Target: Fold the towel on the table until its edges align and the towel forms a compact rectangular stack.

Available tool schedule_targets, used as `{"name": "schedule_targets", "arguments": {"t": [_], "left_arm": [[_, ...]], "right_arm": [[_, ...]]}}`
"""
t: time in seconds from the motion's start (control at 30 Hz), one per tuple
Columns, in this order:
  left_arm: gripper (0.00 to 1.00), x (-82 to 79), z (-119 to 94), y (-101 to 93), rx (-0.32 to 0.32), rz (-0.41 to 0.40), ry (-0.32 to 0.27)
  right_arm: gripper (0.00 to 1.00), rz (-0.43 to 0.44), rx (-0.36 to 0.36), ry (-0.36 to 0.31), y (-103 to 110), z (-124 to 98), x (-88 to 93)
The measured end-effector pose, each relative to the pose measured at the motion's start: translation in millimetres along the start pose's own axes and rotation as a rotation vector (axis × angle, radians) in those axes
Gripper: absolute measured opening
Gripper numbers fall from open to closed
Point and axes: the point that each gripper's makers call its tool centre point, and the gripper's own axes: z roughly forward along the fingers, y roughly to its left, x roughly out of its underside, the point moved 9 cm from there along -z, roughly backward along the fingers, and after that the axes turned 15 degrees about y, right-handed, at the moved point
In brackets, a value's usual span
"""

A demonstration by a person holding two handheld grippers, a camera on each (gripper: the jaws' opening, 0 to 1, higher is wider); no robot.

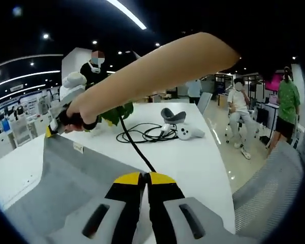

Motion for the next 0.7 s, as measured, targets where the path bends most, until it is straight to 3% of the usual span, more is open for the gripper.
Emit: {"name": "schedule_targets", "arguments": {"t": [0.2, 0.43, 0.7], "left_arm": [[0.04, 6.6, -25, 5.0, -0.016, 0.0, -0.011], [0.04, 11.2, -57, 6.6, -0.018, 0.046, 0.0], [0.04, 17.3, -99, 12.5, -0.079, 0.026, -0.008]], "right_arm": [[0.0, -0.021, -0.02, -0.026, 30, -1, -20.0], [0.0, -0.057, -0.032, -0.016, 62, 1, -30.5], [0.0, -0.077, -0.044, -0.019, 96, 5, -49.0]]}}
